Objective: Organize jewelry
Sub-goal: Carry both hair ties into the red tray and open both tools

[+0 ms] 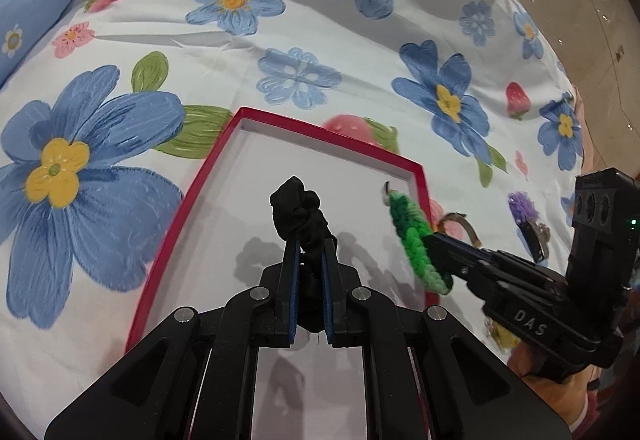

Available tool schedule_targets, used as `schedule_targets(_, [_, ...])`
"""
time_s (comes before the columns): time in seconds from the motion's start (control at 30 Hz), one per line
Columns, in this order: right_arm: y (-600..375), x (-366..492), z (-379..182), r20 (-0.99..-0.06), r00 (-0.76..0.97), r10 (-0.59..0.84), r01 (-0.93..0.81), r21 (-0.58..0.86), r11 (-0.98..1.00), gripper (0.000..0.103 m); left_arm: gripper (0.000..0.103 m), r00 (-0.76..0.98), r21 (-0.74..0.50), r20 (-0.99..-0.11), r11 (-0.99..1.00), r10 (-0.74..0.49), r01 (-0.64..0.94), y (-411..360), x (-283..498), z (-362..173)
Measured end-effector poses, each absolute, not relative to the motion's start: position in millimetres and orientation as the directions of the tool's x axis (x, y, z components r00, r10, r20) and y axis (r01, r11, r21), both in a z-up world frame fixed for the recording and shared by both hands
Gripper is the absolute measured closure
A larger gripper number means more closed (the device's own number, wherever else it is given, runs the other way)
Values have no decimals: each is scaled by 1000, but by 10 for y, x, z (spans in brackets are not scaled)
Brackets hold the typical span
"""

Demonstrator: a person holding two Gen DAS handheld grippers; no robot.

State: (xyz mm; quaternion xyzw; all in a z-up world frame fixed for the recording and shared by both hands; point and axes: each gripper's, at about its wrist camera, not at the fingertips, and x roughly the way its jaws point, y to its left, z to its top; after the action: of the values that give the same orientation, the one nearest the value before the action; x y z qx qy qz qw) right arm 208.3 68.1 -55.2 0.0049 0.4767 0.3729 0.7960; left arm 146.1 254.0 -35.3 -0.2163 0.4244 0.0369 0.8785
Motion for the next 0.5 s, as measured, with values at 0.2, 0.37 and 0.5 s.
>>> schedule_targets(0.2, [940, 2293, -760, -784, 251, 568, -598, 336, 728, 92, 95, 607, -357, -785, 892, -125, -278, 2750, 1704, -569])
schedule_targets(0.37, [1051, 2448, -951, -819, 239, 521, -597, 299, 744, 92, 94, 568, -335, -816, 889, -108, -311, 2825, 1786, -759])
schedule_targets(0.5, [1081, 2474, -1011, -828, 232, 510, -606, 288, 742, 89, 93, 552, -314, -829, 893, -93, -323, 2825, 1785, -826])
